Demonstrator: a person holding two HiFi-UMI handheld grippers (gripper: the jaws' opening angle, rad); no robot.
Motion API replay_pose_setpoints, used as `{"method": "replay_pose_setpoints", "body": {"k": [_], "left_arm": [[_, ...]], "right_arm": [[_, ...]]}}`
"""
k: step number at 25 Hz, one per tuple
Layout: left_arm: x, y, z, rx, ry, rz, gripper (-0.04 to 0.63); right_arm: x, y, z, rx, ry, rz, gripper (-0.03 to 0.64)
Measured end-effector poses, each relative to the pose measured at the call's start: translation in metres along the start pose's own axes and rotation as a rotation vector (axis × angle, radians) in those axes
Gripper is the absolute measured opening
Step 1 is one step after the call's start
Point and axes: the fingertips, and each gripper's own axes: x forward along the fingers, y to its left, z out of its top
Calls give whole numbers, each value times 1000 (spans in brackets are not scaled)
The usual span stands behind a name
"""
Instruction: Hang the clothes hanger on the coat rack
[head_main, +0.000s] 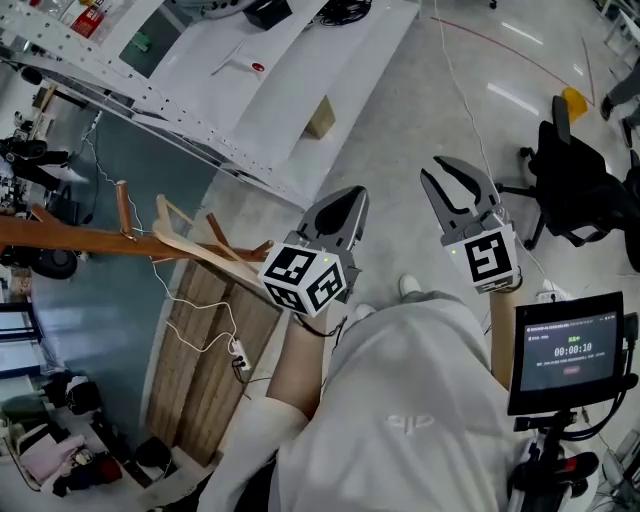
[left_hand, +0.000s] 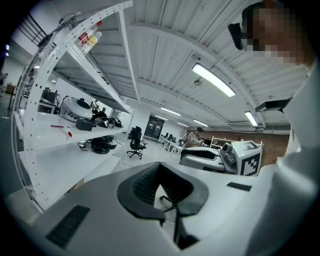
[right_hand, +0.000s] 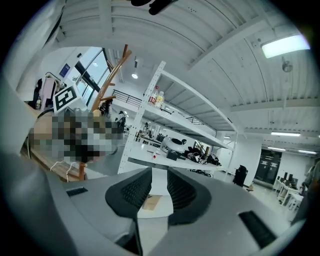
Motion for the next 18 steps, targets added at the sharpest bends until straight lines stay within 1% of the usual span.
{"method": "replay_pose_setpoints", "body": {"k": [4, 10, 18], "left_arm": [[0, -1, 1, 8, 3, -6, 2], [-3, 1, -2, -5, 4, 3, 2], [-9, 3, -5, -12, 0, 18, 2]], "right_arm": [[-1, 1, 1, 8, 0, -1, 107], [1, 10, 1, -11, 6, 20, 107], [1, 16, 0, -4, 7, 36, 107]]}}
